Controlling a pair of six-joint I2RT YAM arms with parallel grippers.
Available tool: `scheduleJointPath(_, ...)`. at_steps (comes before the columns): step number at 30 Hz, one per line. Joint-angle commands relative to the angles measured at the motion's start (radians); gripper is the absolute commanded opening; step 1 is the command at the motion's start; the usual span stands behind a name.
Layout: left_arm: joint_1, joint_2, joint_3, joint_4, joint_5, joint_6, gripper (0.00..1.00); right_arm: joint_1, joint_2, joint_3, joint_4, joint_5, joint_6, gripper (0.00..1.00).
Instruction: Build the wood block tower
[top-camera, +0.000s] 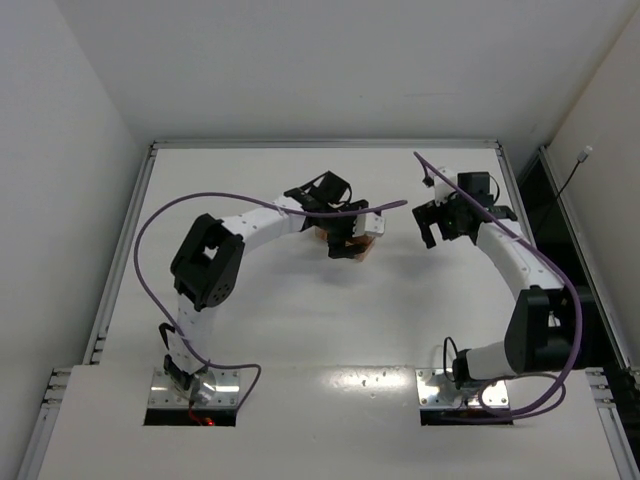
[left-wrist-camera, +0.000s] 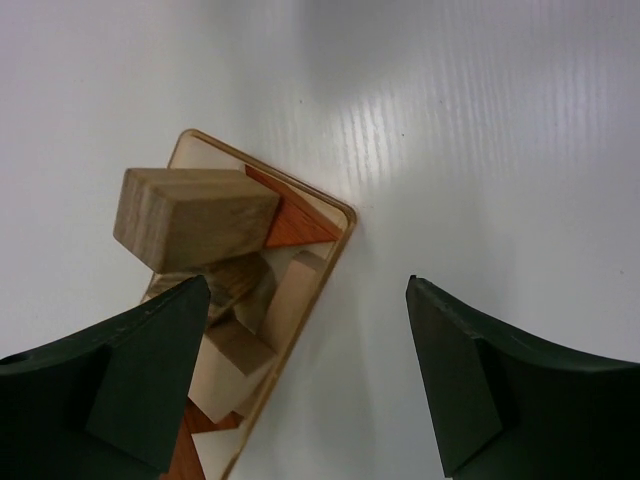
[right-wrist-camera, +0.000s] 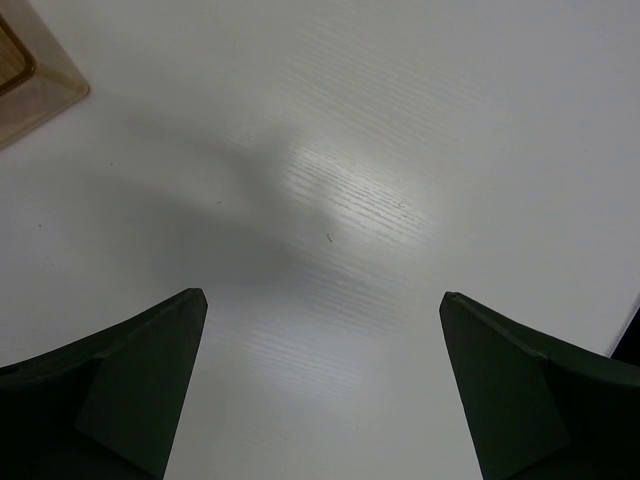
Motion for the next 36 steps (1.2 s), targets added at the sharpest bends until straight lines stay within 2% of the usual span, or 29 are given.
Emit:
scheduleJointPath(1, 0.016, 0.042, 0.067, 0.030, 0.075, 0.041, 0.76, -0.013, 0.010, 0.055, 0.001, -0.018, 0.012, 1.00)
scheduleJointPath(9, 0.016, 0.080, 0.100, -0.009, 0.105, 0.062, 0.71, -0.013, 0.044, 0.074, -0.009, -0.018, 0.012, 1.00)
scheduleJointPath(20, 0.016, -0.025, -0.041, 0.011, 0.128, 0.062, 0.69, -0.013, 0.042, 0.074, -0.018, -0.027, 0.012, 1.00)
scheduleJointPath(26, 0.005, -0.026, -0.084, 0.030, 0.085, 0.062, 0.68, -0.013, 0.022, 0.074, -0.018, -0.027, 0.012, 1.00)
scheduleJointPath(29, 0.005, 0.007, -0.065, 0.039, 0.062, 0.062, 0.61, -0.013, 0.022, 0.074, -0.018, -0.027, 0.012, 1.00)
scheduleJointPath(31, 0.005, 0.030, -0.029, 0.039, 0.051, 0.033, 0.51, -0.013, 0.022, 0.074, -0.018, -0.027, 0.012, 1.00)
scheduleJointPath(36, 0.005, 0.086, 0.021, 0.026, 0.020, 0.013, 0.40, -0.013, 0.041, 0.074, -0.018, -0.027, 0.012, 1.00)
